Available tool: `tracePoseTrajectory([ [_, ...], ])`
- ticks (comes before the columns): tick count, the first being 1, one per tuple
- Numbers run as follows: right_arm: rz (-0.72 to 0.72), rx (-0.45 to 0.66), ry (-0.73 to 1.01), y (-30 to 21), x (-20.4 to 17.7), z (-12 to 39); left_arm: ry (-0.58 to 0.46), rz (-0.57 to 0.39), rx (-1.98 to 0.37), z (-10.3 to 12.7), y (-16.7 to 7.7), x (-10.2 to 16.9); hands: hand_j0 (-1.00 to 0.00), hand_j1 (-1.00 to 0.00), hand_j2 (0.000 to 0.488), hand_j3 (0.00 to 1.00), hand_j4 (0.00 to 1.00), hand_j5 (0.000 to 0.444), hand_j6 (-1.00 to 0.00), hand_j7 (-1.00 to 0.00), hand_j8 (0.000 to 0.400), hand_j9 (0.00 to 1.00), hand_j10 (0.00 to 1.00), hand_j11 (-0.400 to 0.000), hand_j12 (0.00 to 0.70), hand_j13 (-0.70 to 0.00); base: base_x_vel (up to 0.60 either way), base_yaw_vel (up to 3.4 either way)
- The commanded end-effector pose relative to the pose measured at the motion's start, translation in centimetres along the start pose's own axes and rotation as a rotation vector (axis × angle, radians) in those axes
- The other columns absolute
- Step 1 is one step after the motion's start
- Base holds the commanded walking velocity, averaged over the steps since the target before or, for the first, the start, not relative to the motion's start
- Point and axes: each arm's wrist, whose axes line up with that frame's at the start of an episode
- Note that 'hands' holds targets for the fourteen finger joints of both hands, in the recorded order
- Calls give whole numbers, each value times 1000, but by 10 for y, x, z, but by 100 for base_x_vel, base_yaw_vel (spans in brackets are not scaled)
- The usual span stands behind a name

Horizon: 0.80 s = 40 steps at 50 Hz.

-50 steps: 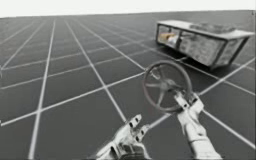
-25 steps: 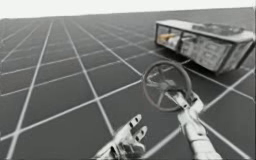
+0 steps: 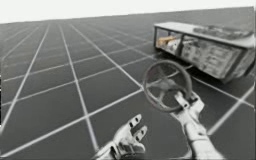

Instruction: Pick up and drop off the object

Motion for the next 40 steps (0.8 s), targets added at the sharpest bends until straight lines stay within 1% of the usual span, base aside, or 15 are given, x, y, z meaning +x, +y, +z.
tracePoseTrajectory([
  [1,1,20,-12,-1,2,3,7,3,7,0,-2,1,0,0,0,1000,1000,0,0,0,0,1000,1000,-400,0,-700,57,5],
  [40,1,20,-12,-1,2,3,7,3,7,0,-2,1,0,0,0,1000,1000,0,0,0,0,1000,1000,-400,0,-700,58,3],
])
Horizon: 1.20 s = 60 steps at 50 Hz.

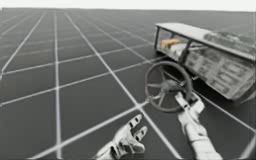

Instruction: Pick up and drop off the object

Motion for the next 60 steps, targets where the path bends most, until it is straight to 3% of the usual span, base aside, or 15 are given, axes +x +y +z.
tracePoseTrajectory([
  [1,13,40,-31,-1,-1,12,-3,-11,22,2,-6,1,0,0,0,1000,1000,0,0,0,0,1000,1000,-400,0,-700,59,1],
  [60,13,40,-31,-1,-1,12,-3,-11,22,2,-6,1,0,0,0,1000,1000,0,0,0,0,1000,1000,-400,0,-700,58,4],
])
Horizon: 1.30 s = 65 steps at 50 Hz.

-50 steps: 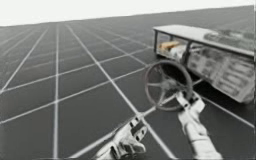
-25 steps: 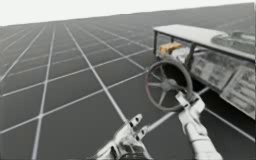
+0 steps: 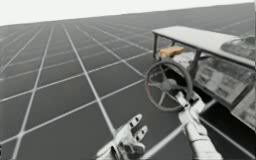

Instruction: Pick up and drop off the object

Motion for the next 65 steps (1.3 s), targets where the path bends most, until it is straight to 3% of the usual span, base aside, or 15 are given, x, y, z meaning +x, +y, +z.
tracePoseTrajectory([
  [1,30,0,-27,10,-5,6,-13,-4,-14,0,3,-3,0,0,0,1000,1000,0,0,0,0,1000,1000,-400,0,-700,57,5],
  [65,30,0,-27,10,-5,6,-13,-4,-14,0,3,-3,0,0,0,1000,1000,0,0,0,0,1000,1000,-400,0,-700,59,1],
])
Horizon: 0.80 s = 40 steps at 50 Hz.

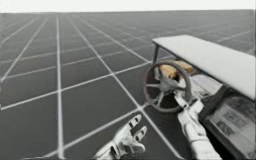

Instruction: Pick up and drop off the object

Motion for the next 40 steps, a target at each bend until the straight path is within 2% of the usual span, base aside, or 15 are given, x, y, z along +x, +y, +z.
tracePoseTrajectory([
  [1,2,33,-30,-3,2,10,4,-8,16,1,-5,2,0,0,0,1000,1000,0,0,0,0,1000,1000,-400,0,-700,56,1],
  [20,2,33,-30,-3,2,10,4,-8,16,1,-5,2,0,0,0,1000,1000,0,0,0,0,1000,1000,-400,0,-700,45,2],
  [40,2,33,-30,-3,2,10,4,-8,16,1,-5,2,0,0,0,1000,1000,0,0,0,0,1000,1000,-400,0,-700,30,1],
])
